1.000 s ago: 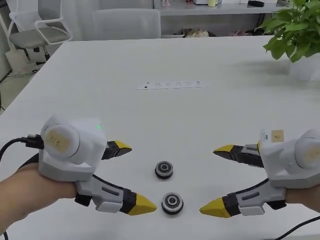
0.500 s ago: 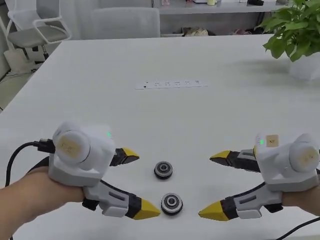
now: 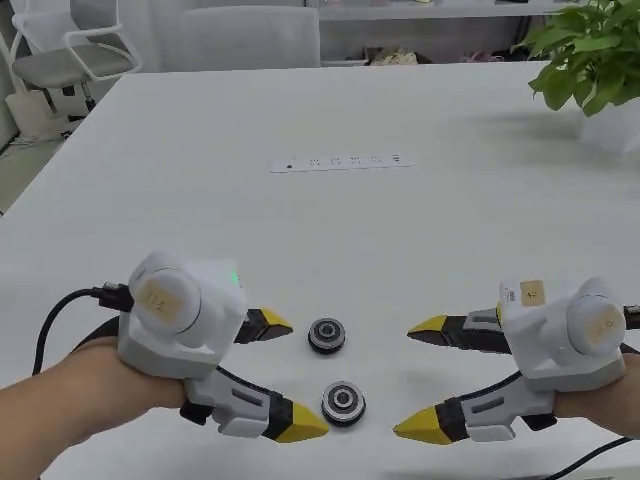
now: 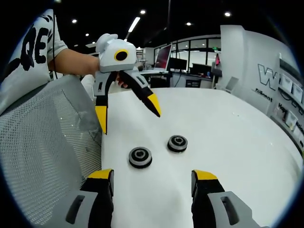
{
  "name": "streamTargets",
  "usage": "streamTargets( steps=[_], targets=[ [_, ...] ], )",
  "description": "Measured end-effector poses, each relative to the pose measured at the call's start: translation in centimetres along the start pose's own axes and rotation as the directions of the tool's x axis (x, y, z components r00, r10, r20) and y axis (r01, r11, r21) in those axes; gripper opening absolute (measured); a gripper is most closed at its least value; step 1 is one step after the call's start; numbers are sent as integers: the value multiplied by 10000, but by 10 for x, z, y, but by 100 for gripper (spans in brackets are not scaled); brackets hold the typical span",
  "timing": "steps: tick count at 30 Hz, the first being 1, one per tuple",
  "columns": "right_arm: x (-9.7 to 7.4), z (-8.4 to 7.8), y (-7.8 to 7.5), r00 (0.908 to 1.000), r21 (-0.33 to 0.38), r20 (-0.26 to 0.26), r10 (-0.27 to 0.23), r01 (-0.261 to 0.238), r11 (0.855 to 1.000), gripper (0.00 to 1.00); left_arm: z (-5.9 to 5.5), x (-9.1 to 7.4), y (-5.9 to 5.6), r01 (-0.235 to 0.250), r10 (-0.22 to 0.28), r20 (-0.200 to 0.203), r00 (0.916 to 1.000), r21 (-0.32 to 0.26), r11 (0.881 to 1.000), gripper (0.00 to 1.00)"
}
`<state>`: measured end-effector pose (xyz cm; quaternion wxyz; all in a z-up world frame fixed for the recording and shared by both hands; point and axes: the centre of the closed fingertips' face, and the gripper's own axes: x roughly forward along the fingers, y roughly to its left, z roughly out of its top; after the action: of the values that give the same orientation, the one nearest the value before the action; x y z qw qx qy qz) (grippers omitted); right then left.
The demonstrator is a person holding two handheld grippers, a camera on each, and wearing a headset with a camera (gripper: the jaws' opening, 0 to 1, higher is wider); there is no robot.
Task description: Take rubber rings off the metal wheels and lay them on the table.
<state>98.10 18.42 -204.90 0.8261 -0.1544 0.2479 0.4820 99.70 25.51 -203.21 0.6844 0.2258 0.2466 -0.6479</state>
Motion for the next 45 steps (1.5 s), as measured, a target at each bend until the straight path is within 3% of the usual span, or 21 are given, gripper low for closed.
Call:
streamTargets(
  steps=[15,31,45],
  targets=[
    [8,-5,6,9987,-32,-141,490,-490,9988,58,-2,13,-9,445,-443,-246,9987,92,9990,55],
    [8,-6,5,9986,132,-132,518,-516,9986,58,-5,29,-16,867,-859,-517,9950,126,9962,42],
    [8,-11,6,9982,216,-266,533,-527,9984,59,-7,38,-17,1035,-1050,-554,9929,-302,9942,24]
  ],
)
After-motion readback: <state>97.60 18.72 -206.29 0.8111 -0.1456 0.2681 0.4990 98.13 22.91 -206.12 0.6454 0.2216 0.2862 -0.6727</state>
